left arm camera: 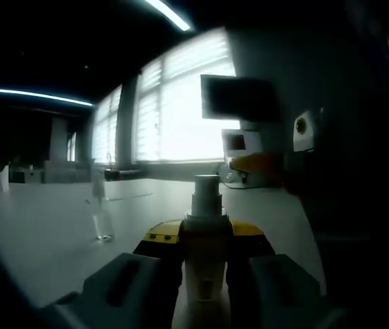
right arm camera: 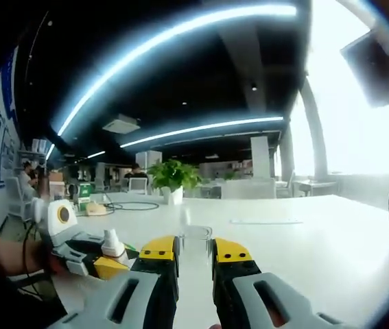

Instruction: Clamp pump bottle remove cover press pump head put on cover

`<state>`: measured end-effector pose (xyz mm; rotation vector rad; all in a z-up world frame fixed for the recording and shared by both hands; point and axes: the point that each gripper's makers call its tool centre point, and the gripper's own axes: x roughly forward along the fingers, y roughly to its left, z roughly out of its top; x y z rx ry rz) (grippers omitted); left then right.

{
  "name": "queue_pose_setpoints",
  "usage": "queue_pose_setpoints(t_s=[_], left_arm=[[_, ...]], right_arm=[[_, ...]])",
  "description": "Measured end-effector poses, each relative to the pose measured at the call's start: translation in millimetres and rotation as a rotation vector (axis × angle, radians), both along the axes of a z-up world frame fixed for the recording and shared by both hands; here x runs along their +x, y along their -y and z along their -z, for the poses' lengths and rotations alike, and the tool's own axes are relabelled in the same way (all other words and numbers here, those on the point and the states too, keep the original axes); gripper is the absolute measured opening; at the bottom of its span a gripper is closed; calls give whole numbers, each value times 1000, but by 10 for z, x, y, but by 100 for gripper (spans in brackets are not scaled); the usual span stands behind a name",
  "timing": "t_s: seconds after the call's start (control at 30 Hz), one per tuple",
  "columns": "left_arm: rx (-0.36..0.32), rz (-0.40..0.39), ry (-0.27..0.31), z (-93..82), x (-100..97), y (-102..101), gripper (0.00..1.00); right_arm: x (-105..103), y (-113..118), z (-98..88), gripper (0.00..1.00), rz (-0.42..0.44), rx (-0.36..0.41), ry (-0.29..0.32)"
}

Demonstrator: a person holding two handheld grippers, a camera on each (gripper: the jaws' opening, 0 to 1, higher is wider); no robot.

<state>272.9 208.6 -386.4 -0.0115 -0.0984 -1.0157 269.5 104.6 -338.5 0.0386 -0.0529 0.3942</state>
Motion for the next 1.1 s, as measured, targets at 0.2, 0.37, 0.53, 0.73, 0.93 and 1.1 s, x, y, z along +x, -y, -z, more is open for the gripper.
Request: queue_pose_setpoints(t_s=[0.2, 0.37, 0.53, 0.73, 0.93, 1.1], left_arm=[[2, 5, 9, -1, -6, 7, 14], [4, 5, 7, -4, -27, 21, 14], [3, 3, 4, -1, -18, 17, 14], [1, 2, 3, 3, -11, 13, 14], [5, 4, 12, 2, -27, 28, 14], [6, 7, 14, 2, -34, 38, 14]], right_arm=[[9, 87, 34, 14, 18, 2, -9], [33, 113, 108, 14, 27, -4, -27], [55, 136, 218, 14, 35, -17, -50], [64, 165, 333, 14, 42, -25, -72], [68, 182, 425, 14, 45, -24, -94], [90, 204, 509, 14, 52, -32, -110]])
